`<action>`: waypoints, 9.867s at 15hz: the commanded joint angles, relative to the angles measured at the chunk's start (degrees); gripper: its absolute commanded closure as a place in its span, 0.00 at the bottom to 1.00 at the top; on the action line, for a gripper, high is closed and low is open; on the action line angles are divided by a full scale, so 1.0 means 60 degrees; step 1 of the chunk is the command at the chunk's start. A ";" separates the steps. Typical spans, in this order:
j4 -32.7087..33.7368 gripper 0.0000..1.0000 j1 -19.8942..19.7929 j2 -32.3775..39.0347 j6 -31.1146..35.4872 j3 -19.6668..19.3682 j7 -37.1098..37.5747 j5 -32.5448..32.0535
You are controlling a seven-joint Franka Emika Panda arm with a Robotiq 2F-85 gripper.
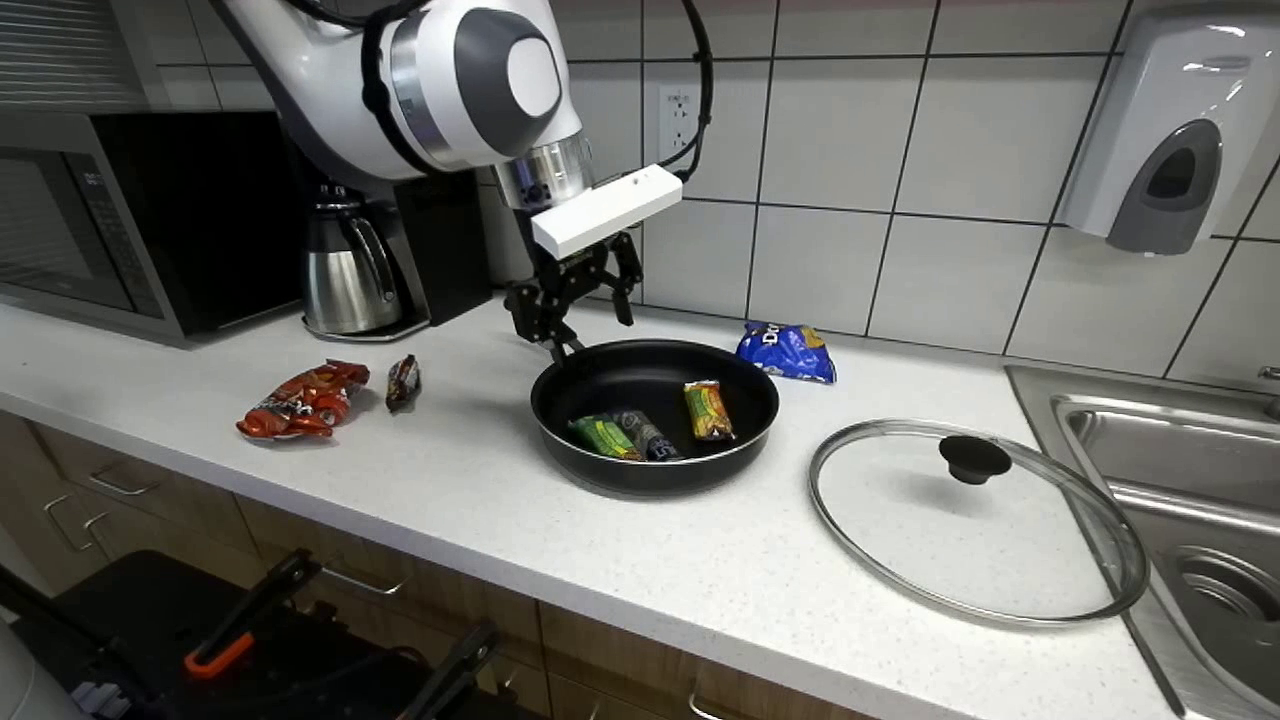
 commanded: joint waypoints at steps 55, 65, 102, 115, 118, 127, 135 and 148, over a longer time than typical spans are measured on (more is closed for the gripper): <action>0.2599 0.00 0.2518 0.2931 -0.1156 0.2619 0.7128 0.0818; 0.2615 0.00 0.2637 0.3127 -0.1529 0.2712 0.7260 0.0828; 0.1646 0.97 0.1798 0.0369 -0.2182 0.2194 0.6962 0.1119; -0.0008 0.97 0.0667 -0.1238 -0.1864 0.0757 0.7214 0.0962; 0.0076 0.97 0.0256 -0.1002 -0.1893 0.0324 0.6809 0.0751; 0.0683 0.97 -0.0475 0.0309 -0.0702 -0.0709 0.2907 0.1138; 0.1192 0.97 -0.0679 0.1161 0.0232 -0.0123 -0.0288 0.2515; 0.1199 0.19 -0.0650 0.1225 0.0314 0.0015 -0.0350 0.2653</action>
